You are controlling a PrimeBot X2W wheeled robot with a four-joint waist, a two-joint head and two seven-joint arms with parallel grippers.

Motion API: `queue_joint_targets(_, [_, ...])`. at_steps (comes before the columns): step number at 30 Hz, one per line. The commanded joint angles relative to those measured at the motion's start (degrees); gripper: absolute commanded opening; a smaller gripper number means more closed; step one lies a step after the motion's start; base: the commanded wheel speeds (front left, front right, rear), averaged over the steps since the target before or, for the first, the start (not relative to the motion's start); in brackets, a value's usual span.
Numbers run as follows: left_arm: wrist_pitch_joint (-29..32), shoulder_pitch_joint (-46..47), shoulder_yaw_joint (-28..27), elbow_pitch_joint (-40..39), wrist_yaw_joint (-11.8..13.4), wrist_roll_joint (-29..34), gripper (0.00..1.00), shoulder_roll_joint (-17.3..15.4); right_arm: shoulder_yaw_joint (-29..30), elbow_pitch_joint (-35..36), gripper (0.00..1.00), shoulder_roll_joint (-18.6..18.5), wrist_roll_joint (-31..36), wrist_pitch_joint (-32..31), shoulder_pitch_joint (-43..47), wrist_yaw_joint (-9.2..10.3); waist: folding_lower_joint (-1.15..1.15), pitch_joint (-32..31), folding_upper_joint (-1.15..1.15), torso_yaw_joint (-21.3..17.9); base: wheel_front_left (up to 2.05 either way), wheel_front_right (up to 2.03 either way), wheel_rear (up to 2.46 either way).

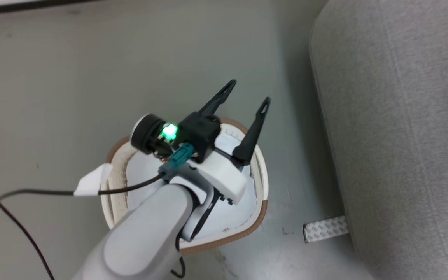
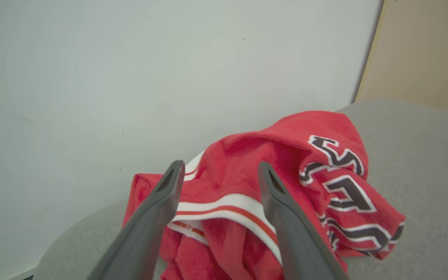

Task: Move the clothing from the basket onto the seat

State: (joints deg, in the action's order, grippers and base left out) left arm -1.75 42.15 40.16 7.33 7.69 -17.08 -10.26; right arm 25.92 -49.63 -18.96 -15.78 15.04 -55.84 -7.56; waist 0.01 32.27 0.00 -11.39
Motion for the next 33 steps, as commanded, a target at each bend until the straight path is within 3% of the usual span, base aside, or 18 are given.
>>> queue_joint_targets(1, [-1.52,-1.78,-0.81,0.48,0.65,-1.03,1.0,-0.6,-2.25,3.39,1.0,-0.47,-0.61,0.2,2.65,0.15,-0.01,-3.62,0.0,-0.15,0.0,0.0,0.0])
queue_joint_targets(14, [-11.34,-12.74,-7.99,4.97,4.99,-6.5,1.0,-2.73,-16.0,20.67,1.0,1.65,-3.47,0.08,18.87,0.15,-0.01,-20.41,0.0,4.34,0.0,0.0,0.0])
queue_joint_targets(25, [-13.41,-24.31,-14.96,9.54,7.45,-8.75,1.0,-4.14,-20.8,23.27,1.0,6.7,-0.87,0.06,32.24,0.14,-0.01,-30.88,0.0,8.65,0.0,0.0,0.0])
queue_joint_targets(33, [-13.38,-31.1,-20.69,8.98,6.46,-6.94,1.0,-2.96,-22.42,23.48,1.0,10.69,0.59,0.07,40.38,0.15,-0.01,-33.18,0.0,10.78,0.0,0.0,0.0])
